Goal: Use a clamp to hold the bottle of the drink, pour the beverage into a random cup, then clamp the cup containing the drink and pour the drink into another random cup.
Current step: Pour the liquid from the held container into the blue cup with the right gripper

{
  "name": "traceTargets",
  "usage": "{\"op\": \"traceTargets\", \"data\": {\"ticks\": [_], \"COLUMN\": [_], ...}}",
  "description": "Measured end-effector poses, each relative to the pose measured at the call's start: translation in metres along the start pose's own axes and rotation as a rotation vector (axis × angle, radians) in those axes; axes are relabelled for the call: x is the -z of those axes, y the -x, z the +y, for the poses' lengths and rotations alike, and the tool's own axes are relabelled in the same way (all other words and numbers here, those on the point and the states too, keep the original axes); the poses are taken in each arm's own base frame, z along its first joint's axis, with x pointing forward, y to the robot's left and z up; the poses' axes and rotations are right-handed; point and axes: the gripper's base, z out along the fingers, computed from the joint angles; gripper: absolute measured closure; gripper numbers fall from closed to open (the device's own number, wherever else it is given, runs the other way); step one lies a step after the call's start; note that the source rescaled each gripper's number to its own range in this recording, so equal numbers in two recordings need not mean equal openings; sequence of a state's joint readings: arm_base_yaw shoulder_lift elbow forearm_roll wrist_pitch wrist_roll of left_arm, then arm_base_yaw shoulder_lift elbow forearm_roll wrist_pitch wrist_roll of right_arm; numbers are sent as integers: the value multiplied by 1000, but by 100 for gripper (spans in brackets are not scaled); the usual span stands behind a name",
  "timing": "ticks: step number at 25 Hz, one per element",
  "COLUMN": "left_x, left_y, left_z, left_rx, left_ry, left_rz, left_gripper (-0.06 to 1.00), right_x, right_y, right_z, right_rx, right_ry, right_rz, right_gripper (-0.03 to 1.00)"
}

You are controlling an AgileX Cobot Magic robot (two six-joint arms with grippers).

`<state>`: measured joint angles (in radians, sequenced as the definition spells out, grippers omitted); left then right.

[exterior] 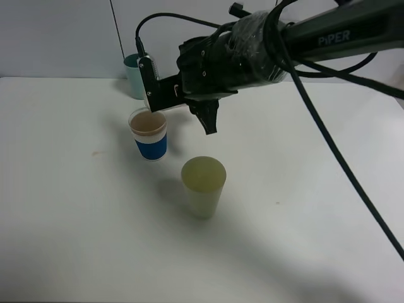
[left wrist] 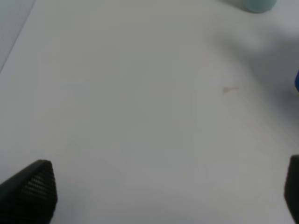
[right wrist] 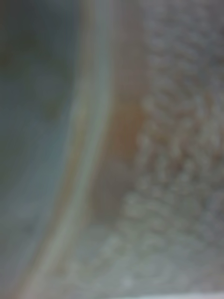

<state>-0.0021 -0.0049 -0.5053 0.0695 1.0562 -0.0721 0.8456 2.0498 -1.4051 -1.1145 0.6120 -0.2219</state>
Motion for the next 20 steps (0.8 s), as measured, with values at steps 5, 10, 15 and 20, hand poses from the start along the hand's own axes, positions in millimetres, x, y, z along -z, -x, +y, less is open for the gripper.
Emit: {"op": "traceTargets", "data": {"ticks": [5,10,15,20], "left_x": [0,0,0,0], "left_y": [0,0,0,0], "left_z": [0,0,0,0], "left_rx": [0,0,0,0], "left_ry": [0,0,0,0], "left_rz": [0,0,0,0], "left_gripper": [-5,-5,-5,-5], "right_x": [-7,-7,-7,-2], "right_y": [3,1,1,5], "right_z": [7,7,7,-4], "right_rx": [15,21,29,30], "right_ry": [20,21,20,-18], "right_rz": [10,32,38,28], "right_gripper": [95,95,95,95]}}
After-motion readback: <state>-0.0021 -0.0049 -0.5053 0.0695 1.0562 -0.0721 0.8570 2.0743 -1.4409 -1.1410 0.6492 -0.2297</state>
